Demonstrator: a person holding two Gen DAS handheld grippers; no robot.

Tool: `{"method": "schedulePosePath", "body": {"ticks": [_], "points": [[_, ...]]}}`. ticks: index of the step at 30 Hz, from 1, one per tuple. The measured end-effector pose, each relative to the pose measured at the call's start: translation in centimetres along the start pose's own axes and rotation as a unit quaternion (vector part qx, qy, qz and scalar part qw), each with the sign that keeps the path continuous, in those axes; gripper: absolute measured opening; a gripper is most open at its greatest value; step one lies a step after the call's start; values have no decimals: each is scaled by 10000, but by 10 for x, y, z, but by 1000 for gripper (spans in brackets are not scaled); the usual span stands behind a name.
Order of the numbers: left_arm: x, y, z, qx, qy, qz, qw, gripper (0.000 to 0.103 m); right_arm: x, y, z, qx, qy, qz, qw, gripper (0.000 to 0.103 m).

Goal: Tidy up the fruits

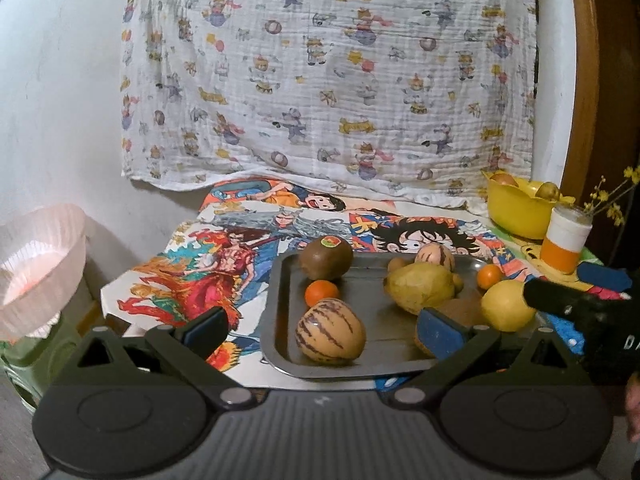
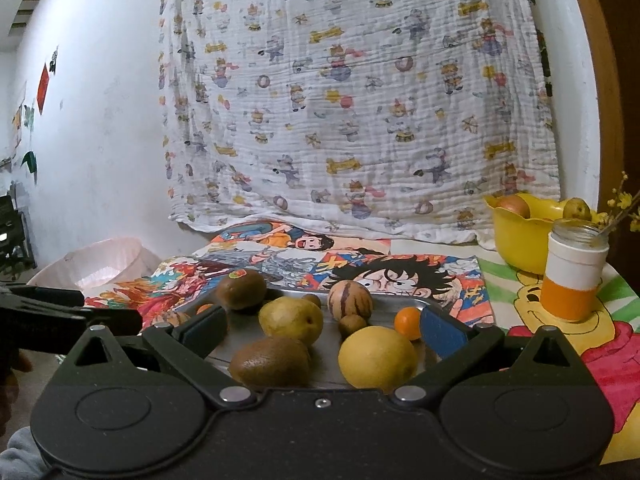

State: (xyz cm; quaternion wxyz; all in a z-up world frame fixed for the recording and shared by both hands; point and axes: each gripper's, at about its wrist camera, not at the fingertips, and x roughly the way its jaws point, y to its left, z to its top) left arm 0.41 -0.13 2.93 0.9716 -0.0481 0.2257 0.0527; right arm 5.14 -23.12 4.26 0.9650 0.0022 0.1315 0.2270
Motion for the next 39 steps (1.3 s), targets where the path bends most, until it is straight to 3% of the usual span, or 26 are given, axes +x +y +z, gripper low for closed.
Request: {"method": "schedulePosePath", "body": {"ticks": [39], "points": [[6, 10, -22, -258, 216, -134, 9993, 102, -1, 12, -24, -94, 187, -9, 9998, 102]]}}
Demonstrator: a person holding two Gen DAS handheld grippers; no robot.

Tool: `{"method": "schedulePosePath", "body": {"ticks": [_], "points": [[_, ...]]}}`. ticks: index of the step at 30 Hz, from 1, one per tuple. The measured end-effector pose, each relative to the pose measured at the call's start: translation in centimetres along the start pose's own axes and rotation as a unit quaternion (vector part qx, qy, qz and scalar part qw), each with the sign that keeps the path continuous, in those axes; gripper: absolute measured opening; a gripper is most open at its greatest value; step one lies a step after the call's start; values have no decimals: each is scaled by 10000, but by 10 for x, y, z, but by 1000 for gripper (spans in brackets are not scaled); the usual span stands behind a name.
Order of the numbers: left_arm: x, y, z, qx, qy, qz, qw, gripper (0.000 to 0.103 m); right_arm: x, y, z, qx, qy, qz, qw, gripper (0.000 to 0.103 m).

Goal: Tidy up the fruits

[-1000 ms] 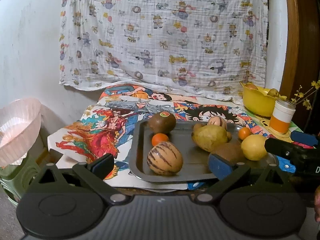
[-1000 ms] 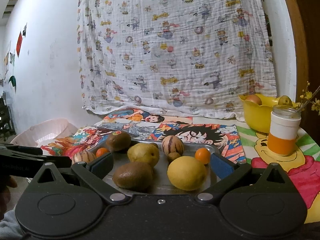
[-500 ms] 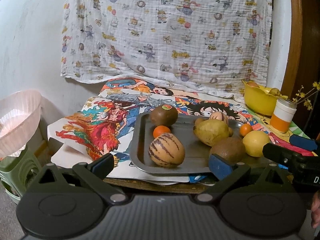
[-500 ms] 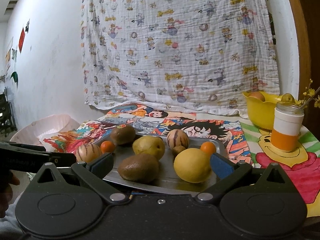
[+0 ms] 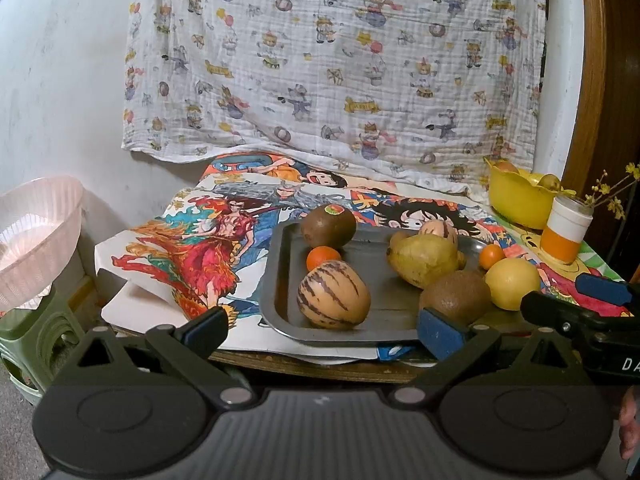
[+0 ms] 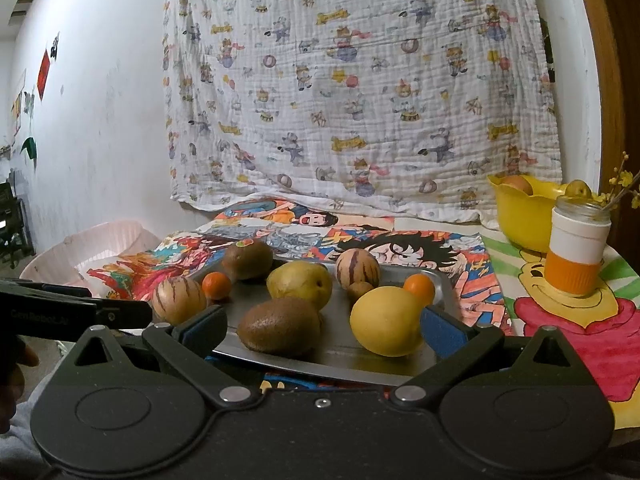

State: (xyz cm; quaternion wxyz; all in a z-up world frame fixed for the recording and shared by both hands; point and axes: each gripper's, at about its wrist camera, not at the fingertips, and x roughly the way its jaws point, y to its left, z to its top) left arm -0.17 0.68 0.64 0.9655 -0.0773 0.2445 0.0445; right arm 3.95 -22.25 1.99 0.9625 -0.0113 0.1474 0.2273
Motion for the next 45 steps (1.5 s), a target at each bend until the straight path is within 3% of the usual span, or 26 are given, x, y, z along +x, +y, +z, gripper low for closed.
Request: {"method": "schedulePosePath", "body": {"ticks": [45], "points": [[1, 1, 0, -27, 38, 2, 10000, 102, 1, 4, -2, -30, 81, 67, 9999, 102]]}}
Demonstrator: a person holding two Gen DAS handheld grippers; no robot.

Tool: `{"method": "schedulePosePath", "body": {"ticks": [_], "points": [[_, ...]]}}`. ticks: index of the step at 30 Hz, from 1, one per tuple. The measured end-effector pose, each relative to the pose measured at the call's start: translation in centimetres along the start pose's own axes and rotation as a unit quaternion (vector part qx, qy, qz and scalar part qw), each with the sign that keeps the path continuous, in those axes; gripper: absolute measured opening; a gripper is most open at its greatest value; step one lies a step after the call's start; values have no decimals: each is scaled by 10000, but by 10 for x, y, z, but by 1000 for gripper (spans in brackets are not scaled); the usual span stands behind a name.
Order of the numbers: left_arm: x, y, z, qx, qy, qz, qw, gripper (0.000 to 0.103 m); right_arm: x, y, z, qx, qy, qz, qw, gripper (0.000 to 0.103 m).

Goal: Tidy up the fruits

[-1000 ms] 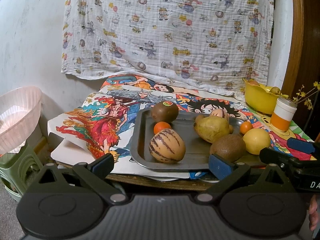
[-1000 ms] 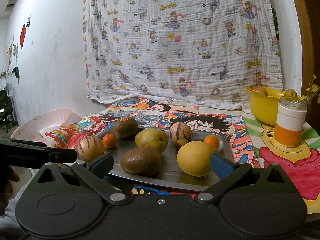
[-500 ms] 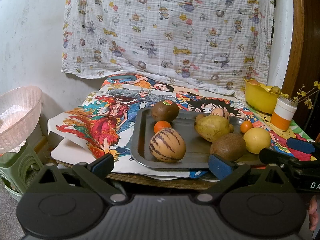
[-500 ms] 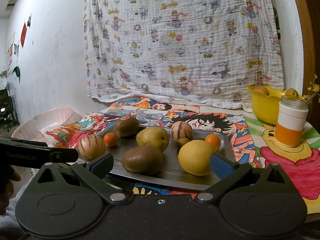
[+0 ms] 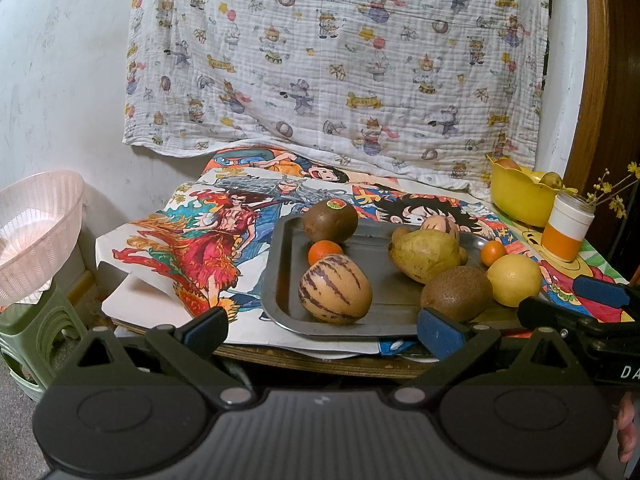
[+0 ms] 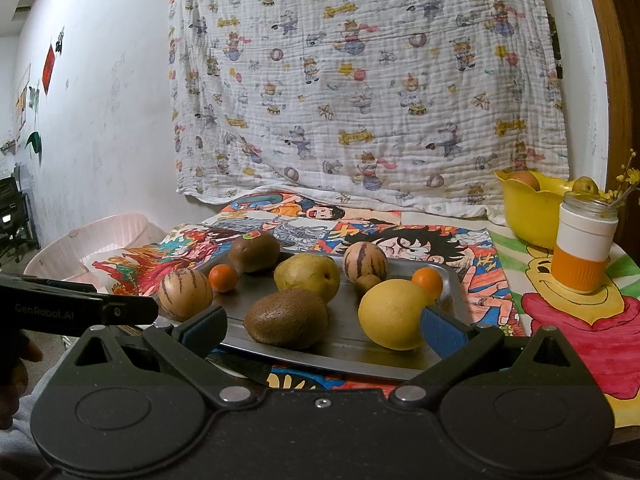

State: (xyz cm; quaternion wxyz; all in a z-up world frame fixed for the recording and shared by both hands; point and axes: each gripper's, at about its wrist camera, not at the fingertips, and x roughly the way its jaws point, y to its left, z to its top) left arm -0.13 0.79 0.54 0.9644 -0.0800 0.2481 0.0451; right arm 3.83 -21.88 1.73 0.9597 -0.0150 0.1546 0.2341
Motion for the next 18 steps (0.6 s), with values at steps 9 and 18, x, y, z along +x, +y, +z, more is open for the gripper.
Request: {"method": "schedulePosePath", "body": {"ticks": [9, 18], "points": [[0, 0, 0, -1, 3, 0, 10000, 103, 0, 1, 0, 0, 1, -2, 10000, 102], [0, 0, 1, -4, 4, 6, 10000, 102, 0, 1, 0, 0, 2, -4, 10000, 102]]}}
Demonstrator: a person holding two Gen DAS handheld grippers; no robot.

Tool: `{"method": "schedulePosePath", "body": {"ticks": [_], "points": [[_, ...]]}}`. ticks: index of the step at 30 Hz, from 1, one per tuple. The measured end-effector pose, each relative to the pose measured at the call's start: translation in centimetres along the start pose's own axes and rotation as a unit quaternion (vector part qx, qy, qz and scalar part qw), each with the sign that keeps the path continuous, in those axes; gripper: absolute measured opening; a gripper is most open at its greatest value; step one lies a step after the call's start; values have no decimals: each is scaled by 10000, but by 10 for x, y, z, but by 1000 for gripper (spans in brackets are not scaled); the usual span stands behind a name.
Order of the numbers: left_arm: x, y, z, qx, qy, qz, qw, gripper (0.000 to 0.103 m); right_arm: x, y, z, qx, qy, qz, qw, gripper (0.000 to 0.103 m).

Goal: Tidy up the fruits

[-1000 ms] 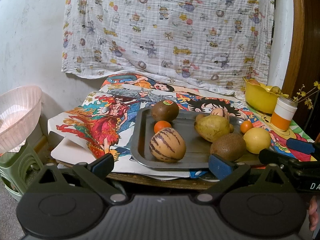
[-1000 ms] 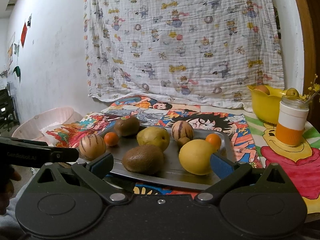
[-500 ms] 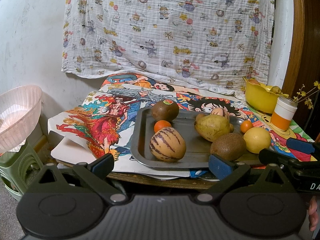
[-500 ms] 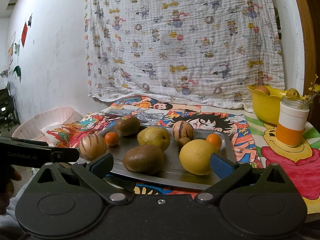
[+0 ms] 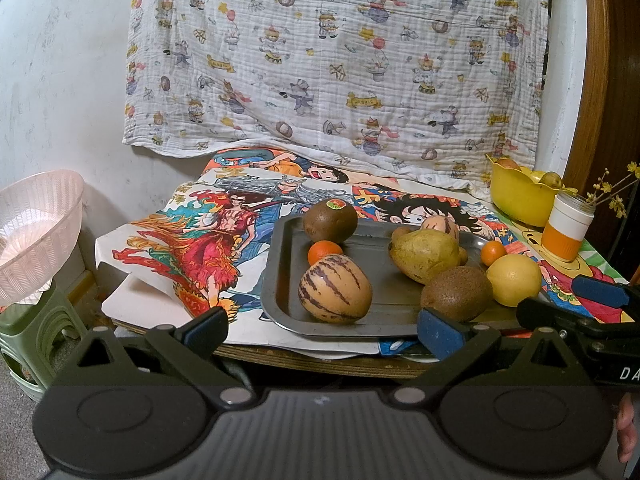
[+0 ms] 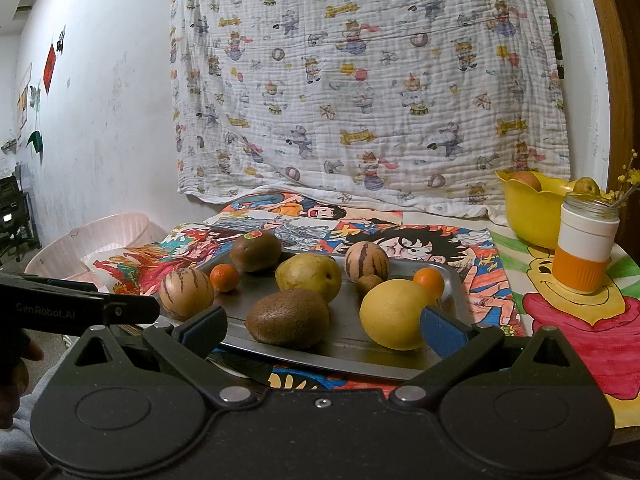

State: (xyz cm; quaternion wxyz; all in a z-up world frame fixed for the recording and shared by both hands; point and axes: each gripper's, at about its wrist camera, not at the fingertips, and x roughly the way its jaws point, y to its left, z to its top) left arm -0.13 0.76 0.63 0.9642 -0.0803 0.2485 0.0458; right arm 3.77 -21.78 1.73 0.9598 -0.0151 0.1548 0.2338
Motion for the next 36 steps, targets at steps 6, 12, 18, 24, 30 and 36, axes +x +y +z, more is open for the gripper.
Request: {"method": "schedulePosePath", "body": {"ticks": [6, 12, 18, 24, 30, 36], "points": [[0, 1, -2, -8, 2, 2, 10000, 102, 0, 1, 0, -19, -1, 10, 10000, 102], [-2, -3, -2, 127, 38, 261, 9996, 102, 0, 2, -1, -17, -2, 5, 10000, 102], [-3, -8, -1, 229, 37, 126, 9997, 102, 0, 2, 0, -19, -2, 0, 10000, 102], [-3, -5, -1, 135, 43, 112, 9998, 102, 0, 2, 0, -18, 2, 5, 10000, 102], [-3, -3, 0, 86, 47, 86, 9999, 102, 0, 3, -1, -19, 5, 9, 10000, 102], [-2, -3, 0, 93, 53, 89, 9999, 102, 0, 6, -2, -26, 6, 14, 10000, 102]]}}
